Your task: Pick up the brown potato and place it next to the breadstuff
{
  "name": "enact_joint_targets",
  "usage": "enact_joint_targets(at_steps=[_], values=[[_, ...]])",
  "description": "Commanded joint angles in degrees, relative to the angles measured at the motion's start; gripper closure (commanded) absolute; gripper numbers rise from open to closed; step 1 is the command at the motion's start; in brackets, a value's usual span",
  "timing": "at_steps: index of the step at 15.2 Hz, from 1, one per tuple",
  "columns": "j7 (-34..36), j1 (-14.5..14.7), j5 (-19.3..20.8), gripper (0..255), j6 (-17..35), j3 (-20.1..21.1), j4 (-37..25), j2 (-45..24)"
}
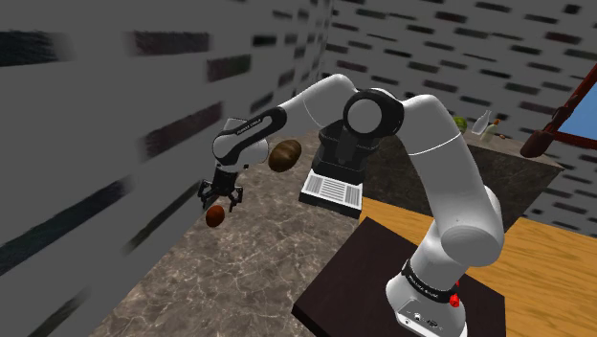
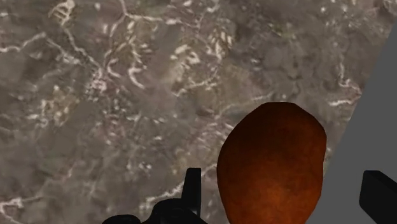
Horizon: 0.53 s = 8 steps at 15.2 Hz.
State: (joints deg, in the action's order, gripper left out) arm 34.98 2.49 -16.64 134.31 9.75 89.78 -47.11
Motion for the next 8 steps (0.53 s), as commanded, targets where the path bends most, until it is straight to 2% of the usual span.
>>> enact_joint_targets(at_steps=[1, 8], values=[[0.02, 0.26, -0.05, 0, 0.85, 0.02, -0.56, -1.34], [0.02, 0.80, -0.08, 0, 2.31, 0.09, -1.27, -3.41]])
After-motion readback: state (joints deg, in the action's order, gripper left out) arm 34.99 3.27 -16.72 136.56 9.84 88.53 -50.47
